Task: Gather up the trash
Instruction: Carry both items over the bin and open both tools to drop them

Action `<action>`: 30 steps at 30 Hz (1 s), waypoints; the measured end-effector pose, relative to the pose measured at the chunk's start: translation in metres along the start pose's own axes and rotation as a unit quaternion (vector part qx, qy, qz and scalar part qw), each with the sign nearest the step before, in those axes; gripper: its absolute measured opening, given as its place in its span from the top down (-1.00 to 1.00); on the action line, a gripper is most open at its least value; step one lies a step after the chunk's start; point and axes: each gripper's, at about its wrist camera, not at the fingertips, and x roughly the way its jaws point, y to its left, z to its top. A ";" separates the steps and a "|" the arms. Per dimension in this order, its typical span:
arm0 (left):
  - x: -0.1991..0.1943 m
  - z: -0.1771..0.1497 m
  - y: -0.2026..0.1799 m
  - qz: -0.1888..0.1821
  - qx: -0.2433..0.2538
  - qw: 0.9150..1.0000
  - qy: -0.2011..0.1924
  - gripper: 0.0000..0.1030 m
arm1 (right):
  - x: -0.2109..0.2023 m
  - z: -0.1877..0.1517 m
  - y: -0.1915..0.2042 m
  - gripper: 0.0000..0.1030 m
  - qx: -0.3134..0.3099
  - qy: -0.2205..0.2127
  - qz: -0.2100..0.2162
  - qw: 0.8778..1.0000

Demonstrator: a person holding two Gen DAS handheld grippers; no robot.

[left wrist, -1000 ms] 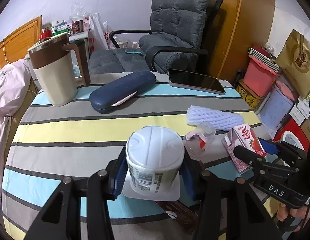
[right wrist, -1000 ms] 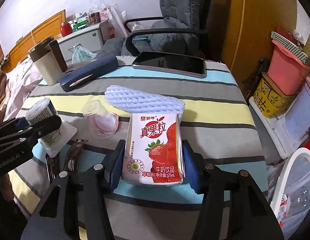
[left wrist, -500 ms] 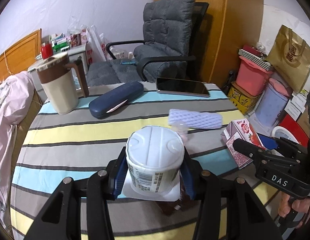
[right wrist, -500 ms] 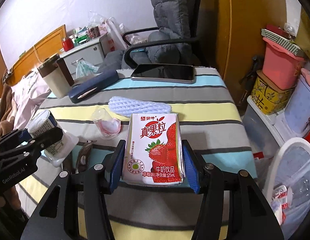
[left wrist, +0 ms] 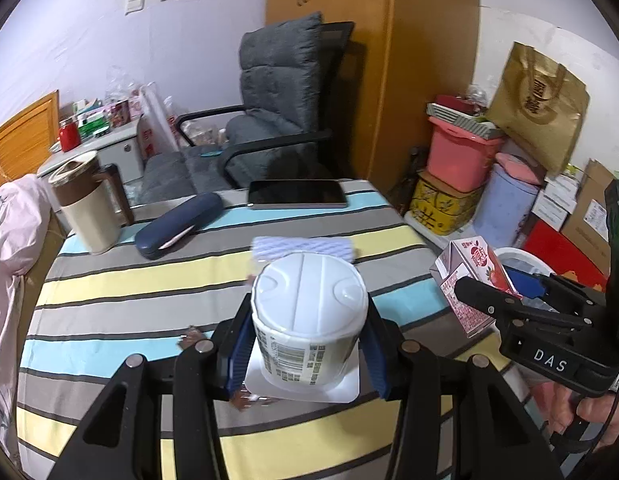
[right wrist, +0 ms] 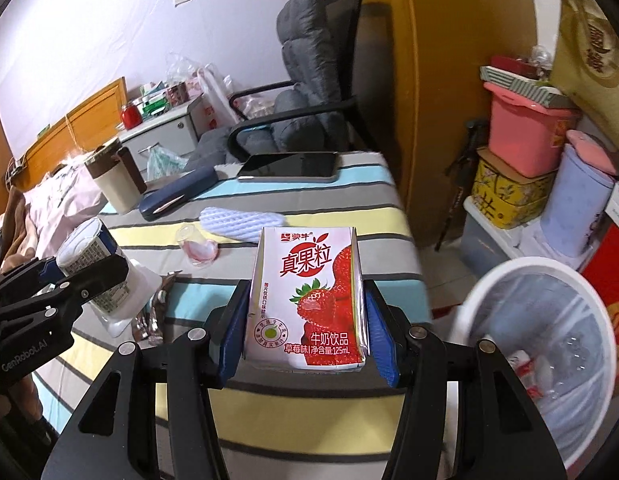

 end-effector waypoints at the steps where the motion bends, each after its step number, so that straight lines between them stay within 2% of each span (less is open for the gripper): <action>1: 0.000 0.000 -0.005 -0.004 0.002 1.000 0.000 0.02 | -0.003 -0.001 -0.004 -0.08 0.003 -0.001 -0.001 1.000; 10: 0.000 0.005 -0.067 -0.051 0.024 0.998 -0.003 0.02 | -0.032 -0.012 -0.053 -0.08 0.032 -0.018 -0.031 0.999; 18: 0.014 0.009 -0.136 -0.110 0.055 0.992 0.011 0.02 | -0.051 -0.022 -0.101 -0.08 0.046 -0.019 -0.070 0.996; 24: 0.027 0.008 -0.179 -0.138 0.079 0.987 0.027 0.02 | -0.055 -0.032 -0.134 -0.08 0.061 -0.007 -0.096 0.993; 30: 0.044 0.000 -0.205 -0.154 0.089 0.983 0.051 0.02 | -0.053 -0.044 -0.158 -0.08 0.067 0.015 -0.113 0.991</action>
